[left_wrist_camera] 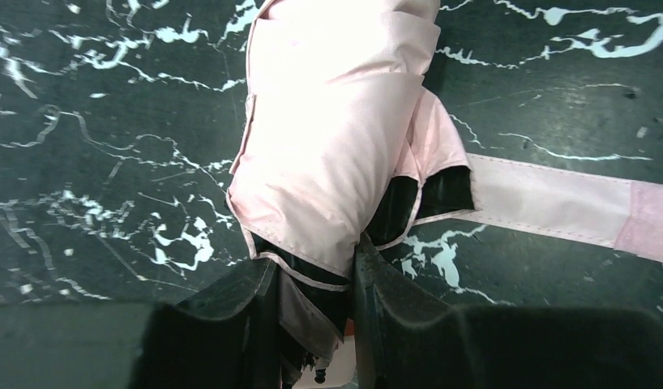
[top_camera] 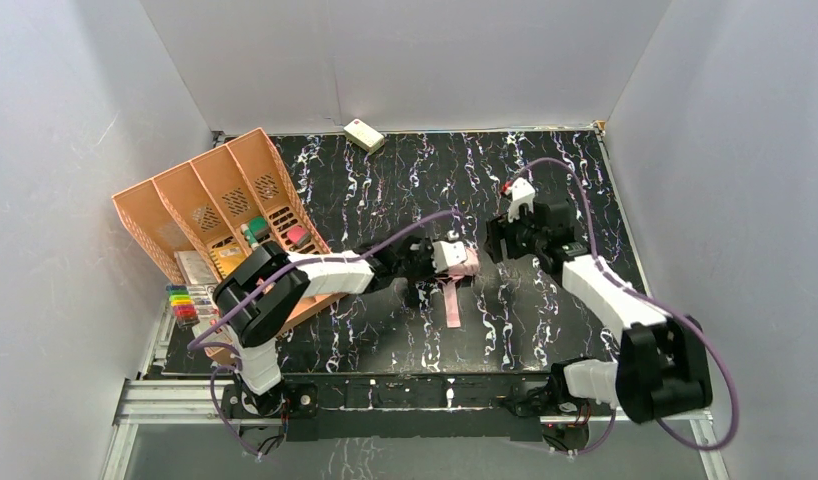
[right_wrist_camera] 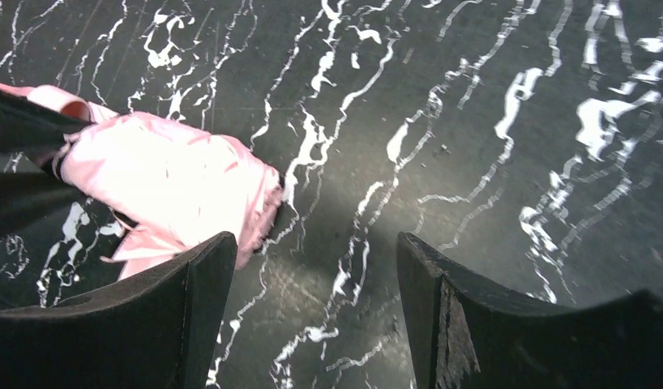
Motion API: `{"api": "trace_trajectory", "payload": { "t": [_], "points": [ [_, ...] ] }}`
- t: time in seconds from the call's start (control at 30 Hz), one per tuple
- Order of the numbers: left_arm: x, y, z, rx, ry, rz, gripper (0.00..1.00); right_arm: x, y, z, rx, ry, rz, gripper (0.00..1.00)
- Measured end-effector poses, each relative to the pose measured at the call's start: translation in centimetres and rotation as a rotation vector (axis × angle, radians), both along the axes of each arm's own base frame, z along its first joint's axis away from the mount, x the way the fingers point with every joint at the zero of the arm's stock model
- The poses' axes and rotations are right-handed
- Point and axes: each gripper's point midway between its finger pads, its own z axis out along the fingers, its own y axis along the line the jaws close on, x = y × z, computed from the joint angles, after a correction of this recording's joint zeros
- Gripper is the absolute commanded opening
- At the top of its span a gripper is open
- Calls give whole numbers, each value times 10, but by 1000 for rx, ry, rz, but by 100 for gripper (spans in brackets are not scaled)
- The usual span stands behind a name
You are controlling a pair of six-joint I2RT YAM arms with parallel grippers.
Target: Put away the umbrella
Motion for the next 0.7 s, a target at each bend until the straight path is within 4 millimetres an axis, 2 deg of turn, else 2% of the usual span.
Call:
{"api": "trace_trajectory", "payload": {
  "t": [0.1,0.17,0.3,0.37,0.53,0.7],
  "points": [
    [1,-4,0,38,-126,24,0,12,14,-8,32,60,43,81],
    [0,-5,0,61,-205,35,0,22,25,-7,60,77,81,81],
    [-3,-3,0,86,-323,53,0,51,54,12,112,74,220,81],
    [-4,-1,0,99,-361,63,0,59,64,15,115,74,293,81],
    [-1,5,-1,135,-442,96,0,60,78,1,113,161,444,81],
    [-3,4,-3,178,-523,111,0,41,86,-17,121,267,552,85]
  ]
}}
